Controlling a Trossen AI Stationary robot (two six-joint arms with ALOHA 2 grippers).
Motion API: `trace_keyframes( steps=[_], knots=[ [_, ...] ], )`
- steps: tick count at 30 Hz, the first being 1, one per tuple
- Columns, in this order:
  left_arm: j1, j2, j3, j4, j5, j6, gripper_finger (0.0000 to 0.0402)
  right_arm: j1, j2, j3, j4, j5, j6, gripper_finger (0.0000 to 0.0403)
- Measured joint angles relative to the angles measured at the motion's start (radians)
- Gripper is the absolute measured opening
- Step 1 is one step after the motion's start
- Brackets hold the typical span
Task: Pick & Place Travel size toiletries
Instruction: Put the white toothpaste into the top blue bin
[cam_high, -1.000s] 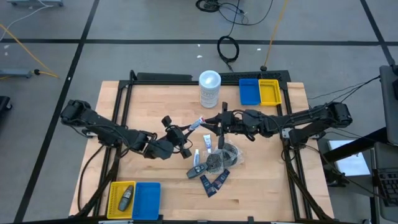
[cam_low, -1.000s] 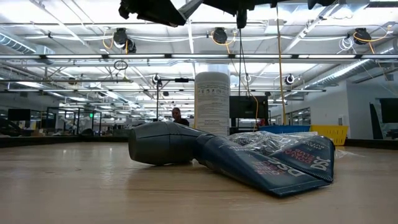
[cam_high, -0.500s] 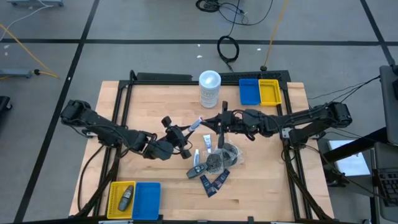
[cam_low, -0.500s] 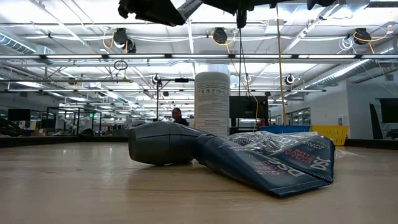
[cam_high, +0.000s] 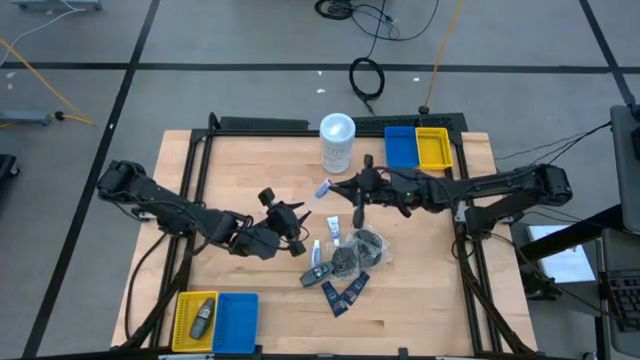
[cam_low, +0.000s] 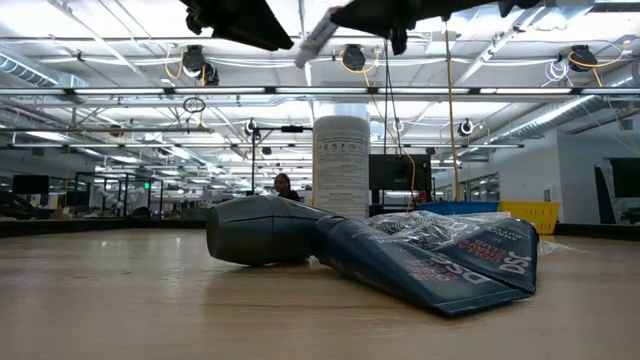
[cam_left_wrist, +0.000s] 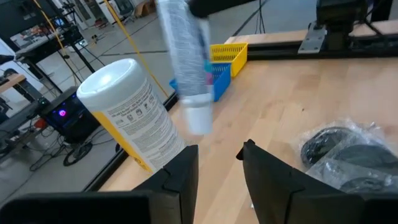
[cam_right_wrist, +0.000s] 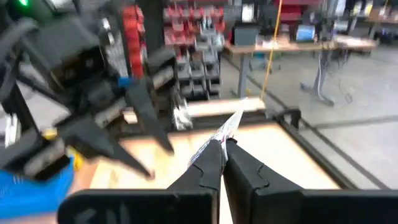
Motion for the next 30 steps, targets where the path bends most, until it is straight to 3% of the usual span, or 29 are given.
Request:
trace_keyframes(
  steps=[4,10,16,21,30],
  knots=[
    [0.000,0.000,0.000,-0.001,0.000,-0.008,0.0126,-0.012,-0.056,-0.001,-0.101,0.007,0.000,0.0000],
    [0.000,0.000,0.000,-0.001,0.001,-0.042,0.0127,-0.028,-0.140,-0.001,-0.306,0.185,-0.004,0.0000],
    [0.000,0.000,0.000,-0.001,0.001,-0.068,0.0127,-0.071,-0.190,-0.001,-0.446,0.294,-0.003,0.0000],
    [0.000,0.000,0.000,0.000,0.001,-0.091,0.0127,-0.155,-0.197,0.000,-0.527,0.363,0.021,0.0000],
    [0.000,0.000,0.000,0.002,0.053,-0.097,0.0127,-0.390,-0.193,-0.065,-0.566,0.367,0.042,0.0000]
  ],
)
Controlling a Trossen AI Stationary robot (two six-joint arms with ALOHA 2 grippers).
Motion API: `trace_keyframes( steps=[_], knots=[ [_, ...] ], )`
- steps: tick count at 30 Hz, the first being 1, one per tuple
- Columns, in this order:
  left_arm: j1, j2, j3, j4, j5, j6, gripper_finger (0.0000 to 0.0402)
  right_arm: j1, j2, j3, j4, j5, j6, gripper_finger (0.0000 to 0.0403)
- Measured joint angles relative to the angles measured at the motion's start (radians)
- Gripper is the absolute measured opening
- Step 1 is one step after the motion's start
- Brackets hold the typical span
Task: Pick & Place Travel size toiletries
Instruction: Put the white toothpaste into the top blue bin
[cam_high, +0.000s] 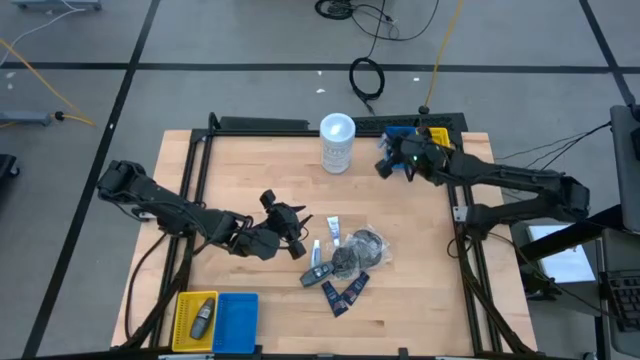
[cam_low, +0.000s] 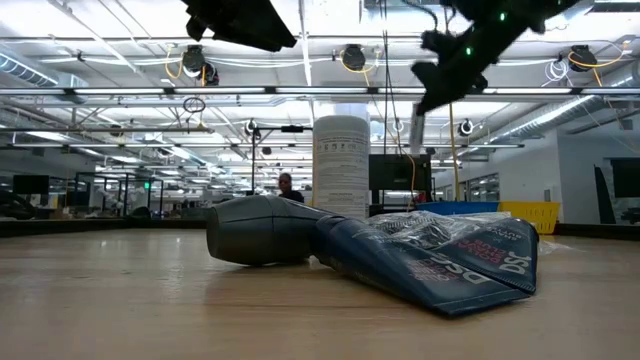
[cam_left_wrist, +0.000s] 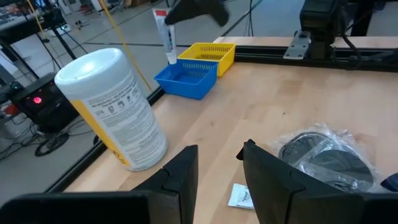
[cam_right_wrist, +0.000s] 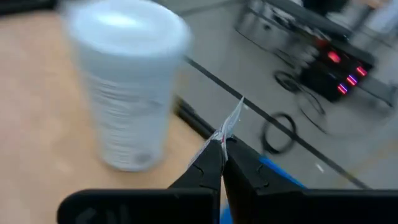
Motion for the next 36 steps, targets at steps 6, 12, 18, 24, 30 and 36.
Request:
trace_keyframes(
  steps=[6,12,18,24,30,36],
  knots=[
    [0.000,0.000,0.000,-0.001,0.000,-0.020,0.0127,-0.155,0.001,-0.104,0.132,-0.013,0.011,0.0000],
    [0.003,0.000,0.000,-0.001,0.000,-0.022,0.0127,-0.286,0.001,-0.154,0.159,-0.087,0.012,0.0000],
    [0.003,0.000,0.000,0.002,0.000,-0.022,0.0127,-0.380,0.001,-0.199,0.197,-0.161,0.015,0.0000],
    [0.003,0.000,0.000,0.005,0.000,-0.023,0.0127,-0.424,0.037,-0.249,0.284,-0.218,0.025,0.0000],
    [0.003,0.000,0.000,0.005,0.000,-0.023,0.0127,-0.427,0.084,-0.249,0.302,-0.220,0.030,0.0000],
    [0.003,0.000,0.000,0.003,0.000,-0.024,0.0127,-0.427,0.119,-0.249,0.330,-0.219,0.015,0.0006]
  ],
)
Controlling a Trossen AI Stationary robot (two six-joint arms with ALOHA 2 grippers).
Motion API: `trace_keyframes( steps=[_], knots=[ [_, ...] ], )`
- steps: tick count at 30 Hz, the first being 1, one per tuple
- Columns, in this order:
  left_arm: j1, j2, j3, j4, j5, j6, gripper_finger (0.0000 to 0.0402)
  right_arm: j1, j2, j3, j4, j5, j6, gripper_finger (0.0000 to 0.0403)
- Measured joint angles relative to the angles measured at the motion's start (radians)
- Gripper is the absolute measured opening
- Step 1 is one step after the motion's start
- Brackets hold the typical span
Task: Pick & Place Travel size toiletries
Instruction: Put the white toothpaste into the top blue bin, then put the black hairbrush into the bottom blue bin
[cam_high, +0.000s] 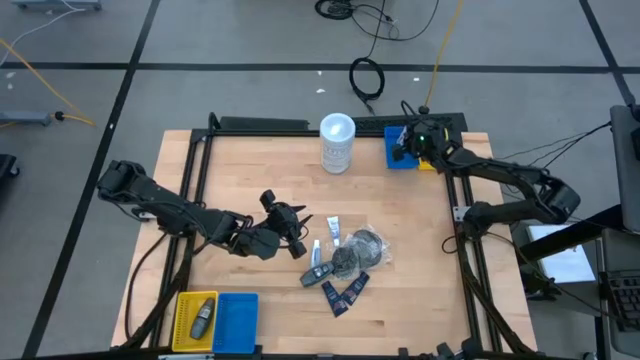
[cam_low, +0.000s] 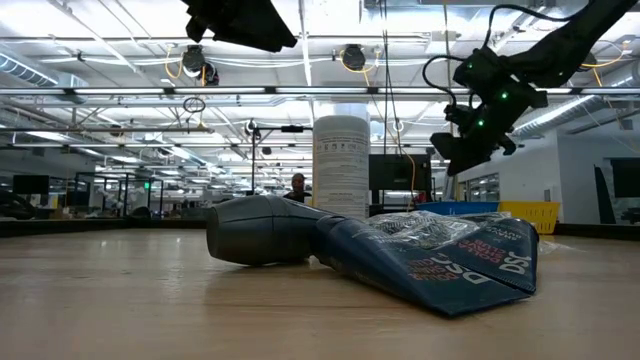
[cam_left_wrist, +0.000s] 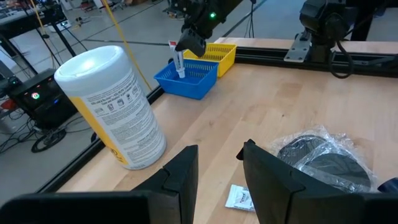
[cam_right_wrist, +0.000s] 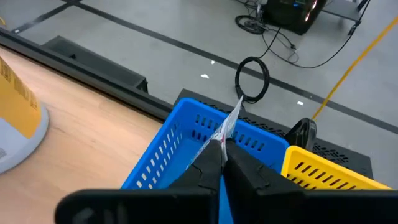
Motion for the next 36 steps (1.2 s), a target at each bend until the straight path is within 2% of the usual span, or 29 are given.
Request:
trace_keyframes(
  steps=[6,19,24,31,33,36],
  knots=[
    [0.000,0.000,0.000,-0.001,0.000,0.000,0.0127,0.000,0.004,0.000,-0.001,0.000,-0.027,0.0038],
    [0.000,0.000,0.000,-0.002,0.000,-0.001,0.0127,0.000,0.004,0.000,-0.002,0.000,-0.030,0.0143],
    [0.000,0.000,0.000,-0.002,0.000,-0.001,0.0127,0.009,0.004,0.000,-0.002,0.000,-0.028,0.0157],
    [0.000,0.000,0.000,-0.003,0.000,-0.001,0.0127,0.057,0.004,0.000,-0.002,-0.004,-0.029,0.0156],
    [0.000,0.000,0.000,-0.006,0.000,-0.001,0.0127,0.075,0.003,0.000,-0.002,-0.050,-0.030,0.0158],
    [0.000,0.000,0.000,-0.006,0.000,-0.001,0.0127,0.104,0.003,0.000,-0.012,-0.175,-0.034,0.0159]
  ],
)
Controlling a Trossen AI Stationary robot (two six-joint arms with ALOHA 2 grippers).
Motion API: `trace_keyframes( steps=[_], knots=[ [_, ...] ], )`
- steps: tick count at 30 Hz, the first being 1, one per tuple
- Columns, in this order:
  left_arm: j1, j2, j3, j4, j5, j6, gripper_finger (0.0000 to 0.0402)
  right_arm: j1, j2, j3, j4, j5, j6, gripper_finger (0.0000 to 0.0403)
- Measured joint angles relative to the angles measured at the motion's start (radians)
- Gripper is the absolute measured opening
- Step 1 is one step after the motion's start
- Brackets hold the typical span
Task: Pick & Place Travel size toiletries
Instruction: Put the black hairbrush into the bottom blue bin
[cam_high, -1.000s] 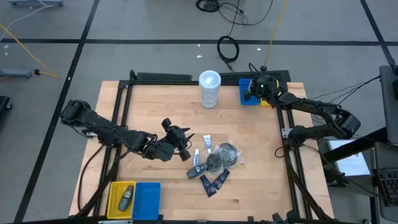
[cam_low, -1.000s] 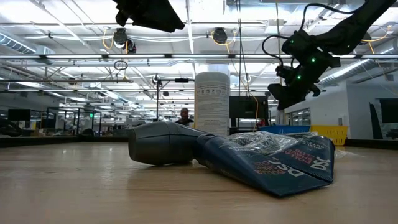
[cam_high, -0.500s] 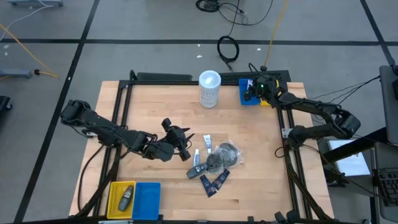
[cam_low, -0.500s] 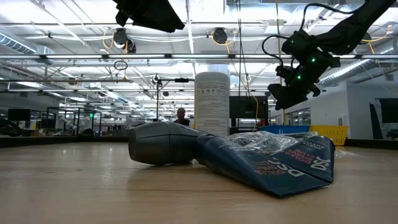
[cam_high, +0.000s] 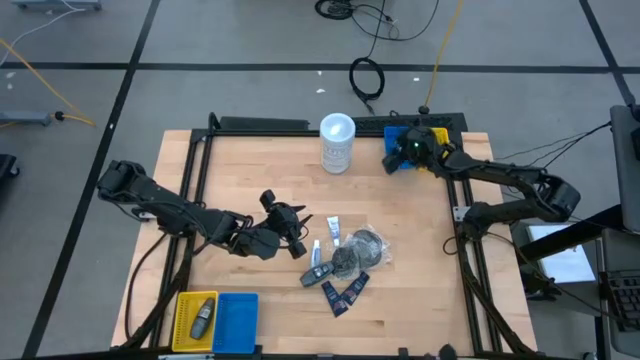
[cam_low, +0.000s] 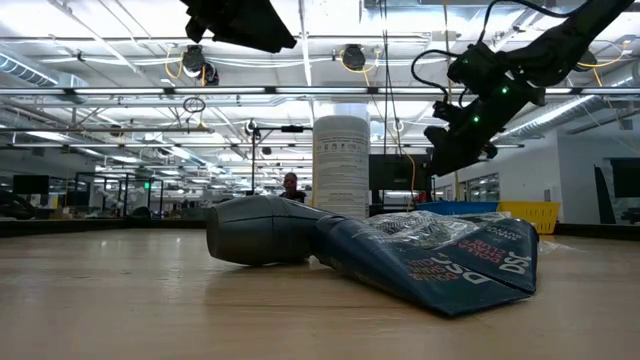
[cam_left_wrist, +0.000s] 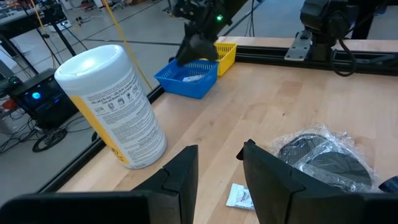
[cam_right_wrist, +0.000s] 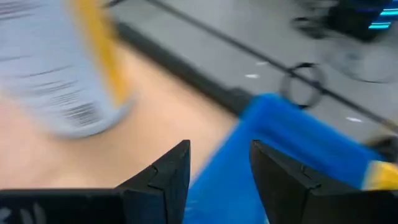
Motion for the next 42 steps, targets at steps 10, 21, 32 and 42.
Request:
trace_keyframes(
  steps=[10,21,32,42],
  knots=[
    [0.000,0.000,0.000,0.000,0.000,0.006,0.0127,0.184,0.000,0.000,-0.140,-0.218,-0.039,0.0156],
    [0.000,0.000,0.000,0.000,0.000,0.005,0.0127,0.392,0.000,-0.004,-0.220,-0.363,0.130,0.0155],
    [0.002,0.000,0.000,0.005,0.034,0.002,0.0127,0.421,0.000,-0.163,-0.018,-0.473,0.282,0.0155],
    [0.008,0.000,0.000,0.010,0.085,0.001,0.0127,0.423,0.000,-0.239,0.078,-0.476,0.367,0.0155]
  ],
)
